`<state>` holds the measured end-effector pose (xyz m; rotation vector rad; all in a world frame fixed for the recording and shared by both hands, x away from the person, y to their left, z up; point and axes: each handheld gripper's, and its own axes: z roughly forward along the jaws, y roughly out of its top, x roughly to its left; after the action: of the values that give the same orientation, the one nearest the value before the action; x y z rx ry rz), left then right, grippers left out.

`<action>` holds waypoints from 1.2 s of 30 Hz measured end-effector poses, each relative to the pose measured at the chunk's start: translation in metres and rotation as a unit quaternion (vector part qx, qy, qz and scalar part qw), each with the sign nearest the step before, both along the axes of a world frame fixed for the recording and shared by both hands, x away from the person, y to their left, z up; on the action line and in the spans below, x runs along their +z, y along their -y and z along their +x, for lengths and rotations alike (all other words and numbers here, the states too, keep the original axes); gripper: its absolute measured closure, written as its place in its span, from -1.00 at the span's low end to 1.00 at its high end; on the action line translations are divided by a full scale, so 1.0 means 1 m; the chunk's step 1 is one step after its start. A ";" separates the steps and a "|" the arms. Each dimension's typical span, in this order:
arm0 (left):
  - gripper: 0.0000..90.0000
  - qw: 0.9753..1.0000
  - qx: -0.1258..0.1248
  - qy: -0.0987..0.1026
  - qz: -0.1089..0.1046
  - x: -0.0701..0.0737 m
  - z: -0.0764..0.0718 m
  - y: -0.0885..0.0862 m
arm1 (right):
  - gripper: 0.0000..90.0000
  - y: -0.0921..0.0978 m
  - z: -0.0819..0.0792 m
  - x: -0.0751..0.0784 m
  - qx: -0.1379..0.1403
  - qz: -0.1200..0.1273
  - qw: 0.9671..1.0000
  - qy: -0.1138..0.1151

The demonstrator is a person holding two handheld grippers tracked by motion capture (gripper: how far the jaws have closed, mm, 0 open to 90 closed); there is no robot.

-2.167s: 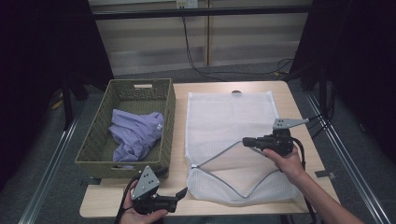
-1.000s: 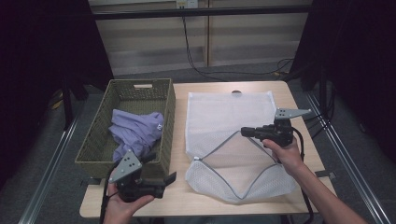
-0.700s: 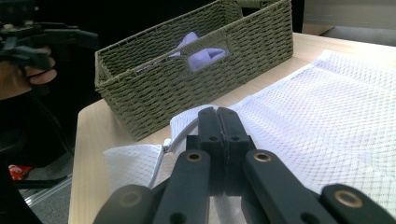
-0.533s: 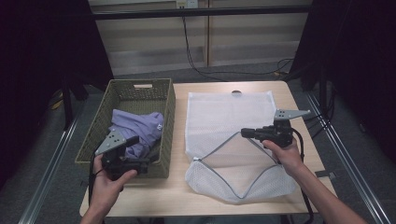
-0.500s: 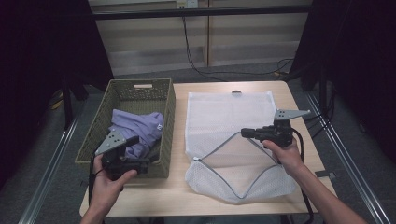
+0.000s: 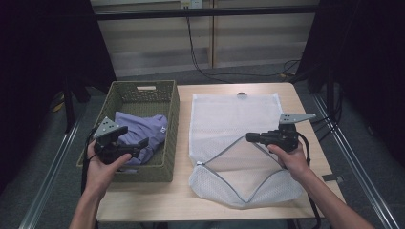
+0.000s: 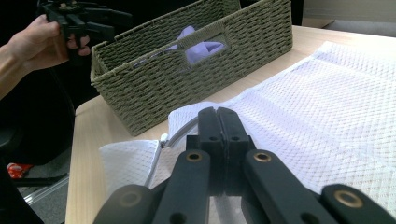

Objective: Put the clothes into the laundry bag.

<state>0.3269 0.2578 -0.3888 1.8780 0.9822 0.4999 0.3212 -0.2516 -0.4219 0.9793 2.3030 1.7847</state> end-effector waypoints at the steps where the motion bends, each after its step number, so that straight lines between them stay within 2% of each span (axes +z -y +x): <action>1: -0.79 1.000 -0.002 -0.001 0.003 -0.001 0.002 0.000 | 0.99 0.000 0.000 0.000 0.001 0.000 1.000 0.001; 4: -0.76 1.000 -0.001 -0.015 0.005 -0.004 0.009 0.000 | 0.99 -0.001 0.000 0.000 0.001 0.000 1.000 0.001; 6: -0.66 0.999 0.011 -0.035 0.005 -0.007 0.020 -0.003 | 0.99 -0.001 0.000 -0.001 0.003 -0.001 1.000 0.000; 8: -0.69 0.998 0.012 -0.057 0.007 -0.007 0.026 -0.005 | 0.99 -0.001 0.000 -0.002 0.004 -0.002 1.000 0.000; 9: -0.68 0.998 0.012 -0.057 0.007 -0.007 0.026 -0.005 | 0.99 -0.001 0.000 -0.002 0.004 -0.002 1.000 0.000; 10: -0.66 0.998 0.007 -0.060 0.018 -0.006 0.030 -0.006 | 0.99 -0.001 0.000 -0.002 0.004 -0.002 1.000 -0.001; 12: -0.69 0.998 0.006 -0.063 0.019 -0.004 0.033 -0.006 | 0.99 -0.001 0.001 -0.002 0.003 -0.004 1.000 0.000; 18: -0.72 0.999 0.007 -0.049 0.023 0.004 0.037 -0.003 | 0.99 -0.001 0.001 -0.002 0.004 -0.003 1.000 0.001; 21: -0.72 0.999 0.011 -0.038 0.031 0.003 0.045 -0.002 | 0.99 -0.001 0.001 -0.002 0.003 -0.004 1.000 0.001; 23: -0.72 0.999 0.013 -0.039 0.029 0.002 0.049 -0.002 | 0.99 -0.001 0.001 -0.002 0.003 -0.004 1.000 0.000; 25: -0.72 0.998 0.013 -0.044 0.038 -0.003 0.056 -0.001 | 0.99 -0.001 0.001 -0.002 0.003 -0.004 1.000 0.000; 26: -0.72 0.997 0.012 -0.053 0.054 -0.009 0.062 0.000 | 0.99 -0.001 0.001 -0.002 0.002 -0.004 1.000 0.000; 27: -0.72 0.997 0.012 -0.053 0.054 -0.009 0.062 0.000 | 0.99 -0.001 0.001 -0.002 0.002 -0.004 1.000 0.000; 28: -0.72 0.995 0.008 -0.063 0.075 -0.013 0.067 -0.002 | 0.99 -0.001 0.001 -0.002 0.002 -0.004 1.000 0.000; 29: -0.73 0.994 0.011 -0.077 0.076 -0.019 0.073 -0.003 | 0.99 -0.001 0.001 -0.002 0.002 -0.004 1.000 -0.001; 32: -0.76 0.993 0.014 -0.085 0.081 -0.024 0.078 -0.006 | 0.99 -0.001 0.001 -0.002 0.004 -0.004 1.000 -0.001; 34: -0.83 0.991 0.020 -0.100 0.090 -0.031 0.083 -0.007 | 0.99 -0.001 0.001 -0.003 0.003 -0.004 1.000 0.000; 35: -0.85 0.988 0.024 -0.119 0.093 -0.037 0.087 -0.008 | 0.99 -0.001 0.001 -0.003 0.004 -0.005 1.000 0.001; 36: -0.87 0.988 0.024 -0.119 0.093 -0.037 0.087 -0.008 | 0.99 -0.001 0.001 -0.003 0.004 -0.005 1.000 0.001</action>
<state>0.4136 0.2662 -0.4258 2.1214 1.1727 0.4122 0.3220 -0.2505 -0.4248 0.9680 2.3172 1.7734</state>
